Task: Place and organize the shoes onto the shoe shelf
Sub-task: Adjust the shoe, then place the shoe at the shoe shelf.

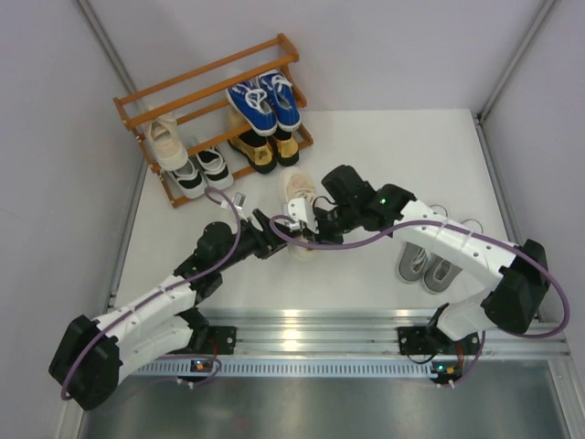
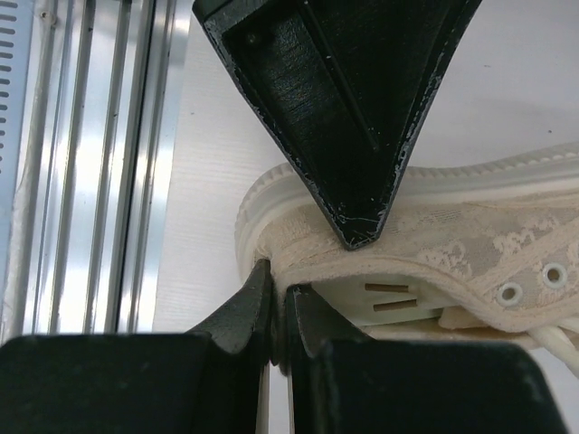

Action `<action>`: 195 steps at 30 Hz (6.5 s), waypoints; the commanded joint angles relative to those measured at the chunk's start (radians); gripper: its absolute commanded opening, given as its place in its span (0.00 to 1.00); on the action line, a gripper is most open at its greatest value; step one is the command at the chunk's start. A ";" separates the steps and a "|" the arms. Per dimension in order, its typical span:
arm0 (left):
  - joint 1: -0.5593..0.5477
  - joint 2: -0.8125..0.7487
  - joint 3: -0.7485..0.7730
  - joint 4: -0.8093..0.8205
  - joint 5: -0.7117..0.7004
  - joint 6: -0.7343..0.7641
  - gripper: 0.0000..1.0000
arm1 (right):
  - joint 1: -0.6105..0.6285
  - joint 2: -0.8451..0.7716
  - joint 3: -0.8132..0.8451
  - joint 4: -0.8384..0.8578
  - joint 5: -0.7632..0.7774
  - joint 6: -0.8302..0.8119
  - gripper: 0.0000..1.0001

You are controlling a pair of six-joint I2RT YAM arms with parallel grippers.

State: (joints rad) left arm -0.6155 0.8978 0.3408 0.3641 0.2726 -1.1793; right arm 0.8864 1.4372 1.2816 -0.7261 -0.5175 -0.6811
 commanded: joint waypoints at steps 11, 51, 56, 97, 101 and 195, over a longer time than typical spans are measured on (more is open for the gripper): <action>-0.015 0.021 -0.002 0.173 0.014 -0.014 0.35 | -0.026 -0.069 0.002 0.129 -0.131 0.011 0.03; -0.015 -0.030 -0.229 0.565 0.188 -0.026 0.00 | -0.616 -0.032 -0.501 0.950 -0.391 1.158 1.00; -0.015 -0.057 -0.191 0.565 0.200 -0.031 0.00 | -0.616 -0.017 -0.515 0.999 -0.460 1.183 0.99; -0.053 -0.290 -0.143 0.233 0.039 0.099 0.98 | -0.669 0.071 -0.363 1.531 -0.676 1.709 0.00; -0.073 -0.261 -0.131 0.234 0.008 0.132 0.98 | -0.669 0.091 -0.361 1.550 -0.655 1.737 0.00; 0.221 -0.071 -0.131 0.729 -0.826 0.034 0.00 | -0.980 -0.161 -0.392 0.757 -0.621 0.810 1.00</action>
State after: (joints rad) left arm -0.4408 0.7879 0.1432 0.8406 -0.6270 -1.0397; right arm -0.0700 1.3155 0.8909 0.0101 -1.1183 0.1593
